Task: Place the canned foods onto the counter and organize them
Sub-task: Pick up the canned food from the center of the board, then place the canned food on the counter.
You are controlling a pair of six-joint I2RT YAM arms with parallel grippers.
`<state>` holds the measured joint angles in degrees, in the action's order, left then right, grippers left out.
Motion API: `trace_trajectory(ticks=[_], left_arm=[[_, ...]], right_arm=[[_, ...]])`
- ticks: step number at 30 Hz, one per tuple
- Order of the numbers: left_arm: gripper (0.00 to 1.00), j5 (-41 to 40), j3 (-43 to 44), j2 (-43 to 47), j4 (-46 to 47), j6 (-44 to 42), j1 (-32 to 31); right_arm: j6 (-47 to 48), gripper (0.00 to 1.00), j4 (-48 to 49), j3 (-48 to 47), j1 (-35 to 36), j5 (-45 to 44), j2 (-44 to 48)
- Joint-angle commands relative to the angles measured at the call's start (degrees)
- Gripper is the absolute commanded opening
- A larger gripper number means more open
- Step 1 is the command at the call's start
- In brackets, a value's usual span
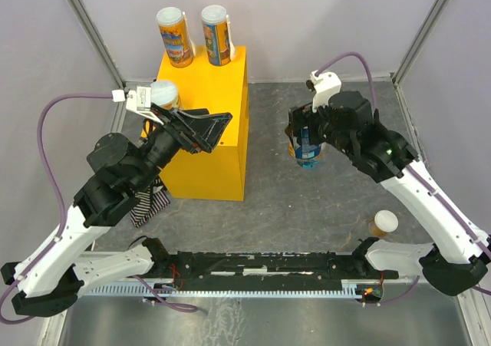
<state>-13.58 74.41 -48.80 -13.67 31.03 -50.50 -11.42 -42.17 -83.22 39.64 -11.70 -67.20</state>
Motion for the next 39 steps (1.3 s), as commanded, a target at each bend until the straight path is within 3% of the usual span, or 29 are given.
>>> trace_trajectory(ticks=[1, 17, 39], left_arm=[[1.0, -1.4, 2.2, -0.2, 0.6, 0.3, 0.1], [0.99, 4.3, 8.2, -2.8, -0.9, 1.1, 0.1], [0.98, 4.9, 11.8, -1.5, -3.2, -1.0, 0.1]], right_arm=[[3.0, 0.02, 8.9, -10.0, 0.2, -1.0, -0.8], [5.7, 0.02, 14.7, -27.0, 0.2, 3.0, -10.1], [6.6, 0.02, 23.0, -37.4, 3.0, 9.1, -21.1]])
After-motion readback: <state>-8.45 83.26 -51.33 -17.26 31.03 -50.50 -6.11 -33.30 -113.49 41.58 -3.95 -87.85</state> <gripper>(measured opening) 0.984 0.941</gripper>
